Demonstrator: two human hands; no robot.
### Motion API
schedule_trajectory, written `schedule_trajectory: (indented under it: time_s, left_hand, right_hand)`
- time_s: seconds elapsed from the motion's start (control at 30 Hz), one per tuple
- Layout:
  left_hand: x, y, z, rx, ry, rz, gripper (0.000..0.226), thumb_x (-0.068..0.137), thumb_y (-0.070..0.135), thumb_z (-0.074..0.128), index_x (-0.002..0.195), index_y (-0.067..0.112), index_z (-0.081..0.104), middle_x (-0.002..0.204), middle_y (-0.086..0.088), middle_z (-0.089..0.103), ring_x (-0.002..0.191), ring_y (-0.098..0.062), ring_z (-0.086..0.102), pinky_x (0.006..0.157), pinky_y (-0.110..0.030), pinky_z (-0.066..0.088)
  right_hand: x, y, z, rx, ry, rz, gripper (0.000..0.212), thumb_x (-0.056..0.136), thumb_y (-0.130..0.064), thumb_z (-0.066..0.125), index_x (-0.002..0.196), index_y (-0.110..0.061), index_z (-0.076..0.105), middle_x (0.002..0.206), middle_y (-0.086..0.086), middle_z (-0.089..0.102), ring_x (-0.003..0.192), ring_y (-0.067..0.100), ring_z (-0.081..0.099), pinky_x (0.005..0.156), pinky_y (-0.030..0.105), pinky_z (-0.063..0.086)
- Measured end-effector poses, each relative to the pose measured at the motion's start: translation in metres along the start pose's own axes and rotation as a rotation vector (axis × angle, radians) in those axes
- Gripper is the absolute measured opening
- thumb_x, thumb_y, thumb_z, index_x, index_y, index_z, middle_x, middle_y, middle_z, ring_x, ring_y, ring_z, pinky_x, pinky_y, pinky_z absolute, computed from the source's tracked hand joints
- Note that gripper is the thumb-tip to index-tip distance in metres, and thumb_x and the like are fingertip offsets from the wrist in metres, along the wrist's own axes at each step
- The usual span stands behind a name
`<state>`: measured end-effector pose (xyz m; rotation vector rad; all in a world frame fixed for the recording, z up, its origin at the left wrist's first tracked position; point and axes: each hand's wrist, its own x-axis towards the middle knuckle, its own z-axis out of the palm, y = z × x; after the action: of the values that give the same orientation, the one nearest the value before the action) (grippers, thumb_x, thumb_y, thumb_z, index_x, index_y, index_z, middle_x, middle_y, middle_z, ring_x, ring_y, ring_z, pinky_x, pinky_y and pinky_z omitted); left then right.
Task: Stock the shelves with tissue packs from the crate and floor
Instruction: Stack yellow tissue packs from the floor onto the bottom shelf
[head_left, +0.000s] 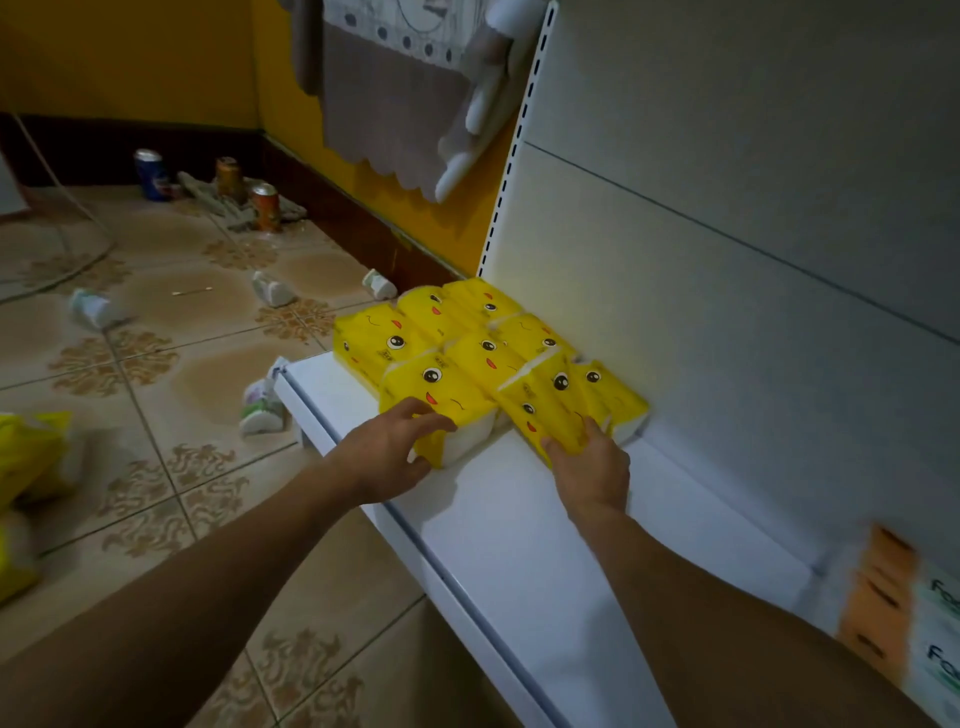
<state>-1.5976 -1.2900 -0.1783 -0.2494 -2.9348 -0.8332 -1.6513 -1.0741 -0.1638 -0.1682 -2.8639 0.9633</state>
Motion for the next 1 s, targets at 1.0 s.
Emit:
schedule_trajectory:
  time_s: [1.0]
  left_hand:
    - [-0.104, -0.078, -0.047, 0.283, -0.002, -0.357, 0.051, 0.084, 0.012, 0.054, 0.133, 0.024, 0.044, 0.145, -0.005, 0.031, 0.128, -0.022, 0.038, 0.097, -0.031, 0.039]
  right_hand:
    - [-0.019, -0.054, 0.035, -0.428, 0.022, -0.34, 0.064, 0.091, -0.029, 0.05, 0.147, -0.011, 0.024, 0.154, 0.023, 0.011, 0.141, 0.039, 0.015, 0.114, 0.049, 0.012]
